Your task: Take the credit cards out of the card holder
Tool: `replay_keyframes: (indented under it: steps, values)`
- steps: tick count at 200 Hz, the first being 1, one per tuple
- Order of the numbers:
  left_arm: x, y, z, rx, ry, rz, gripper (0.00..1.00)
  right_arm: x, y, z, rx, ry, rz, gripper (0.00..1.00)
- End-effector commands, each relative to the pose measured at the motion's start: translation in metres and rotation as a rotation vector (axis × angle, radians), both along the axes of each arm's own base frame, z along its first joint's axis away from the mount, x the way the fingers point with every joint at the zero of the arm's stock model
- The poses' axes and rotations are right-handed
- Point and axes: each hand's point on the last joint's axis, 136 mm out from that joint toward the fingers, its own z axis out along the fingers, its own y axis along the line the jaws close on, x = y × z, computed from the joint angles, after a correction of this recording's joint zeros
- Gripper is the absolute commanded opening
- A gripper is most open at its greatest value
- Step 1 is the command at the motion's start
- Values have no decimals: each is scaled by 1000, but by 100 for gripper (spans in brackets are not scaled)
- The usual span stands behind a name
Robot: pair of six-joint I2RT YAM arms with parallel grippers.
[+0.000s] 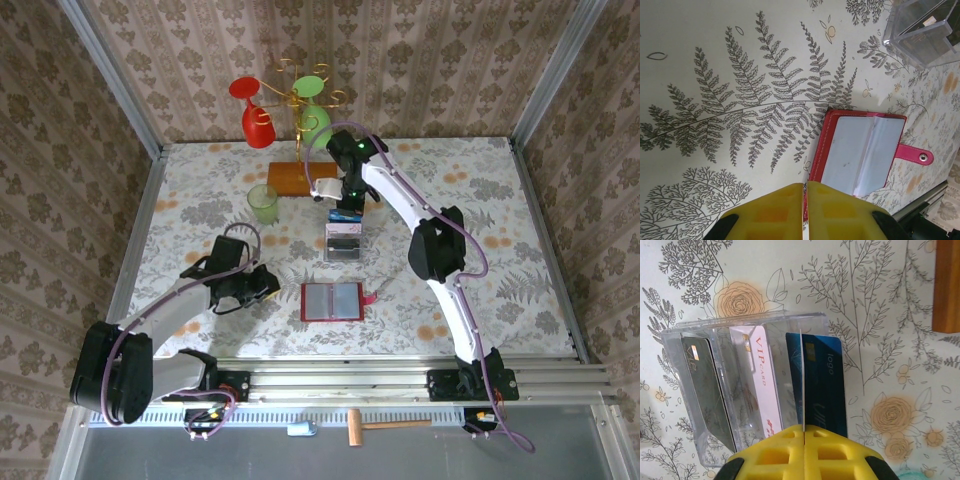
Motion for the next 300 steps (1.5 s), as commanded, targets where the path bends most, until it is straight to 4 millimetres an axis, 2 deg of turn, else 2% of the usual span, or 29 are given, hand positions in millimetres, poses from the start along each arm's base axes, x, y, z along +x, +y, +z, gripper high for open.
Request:
replay_keyframes:
  steps: [1, 46, 86, 107, 126, 147, 166, 176, 202, 212, 232, 239, 277, 300]
  values:
    - [-3, 2, -1, 1, 11, -10, 11, -5, -7, -5, -50, 23, 20, 5]
    - [-1, 4, 0, 6, 3, -5, 11, 12, -8, 10, -42, -68, -31, 20]
    - [2, 10, -2, 44, -18, -11, 15, 16, -14, 28, -19, -133, -72, 24]
    - [6, 18, -5, 90, -38, -5, 25, 16, -17, 37, 0, -174, -106, 30]
    - [11, 29, -6, 157, -60, 5, 37, 13, -20, 43, 26, -211, -144, 40]
    - [18, 41, -2, 238, -94, 8, 47, 8, -28, 48, 45, -264, -191, 54]
    - [23, 48, 4, 288, -131, 6, 56, -1, -37, 51, 61, -304, -232, 74]
    - [27, 51, 7, 305, -155, 10, 66, -8, -42, 51, 68, -312, -251, 82]
    - [35, 59, 15, 343, -200, 20, 81, -22, -56, 51, 91, -333, -323, 89]
    - [38, 63, 17, 365, -216, 29, 86, -27, -63, 49, 100, -341, -360, 100]
    - [43, 74, 21, 424, -247, 48, 94, -34, -81, 46, 116, -374, -458, 100]
    - [46, 78, 22, 443, -260, 51, 100, -35, -90, 44, 113, -394, -498, 100]
    - [59, 101, 30, 575, -318, 71, 100, -44, -127, 31, 158, -467, -705, 100]
    - [70, 124, 37, 708, -382, 114, 100, -49, -147, 21, 209, -501, -836, 100]
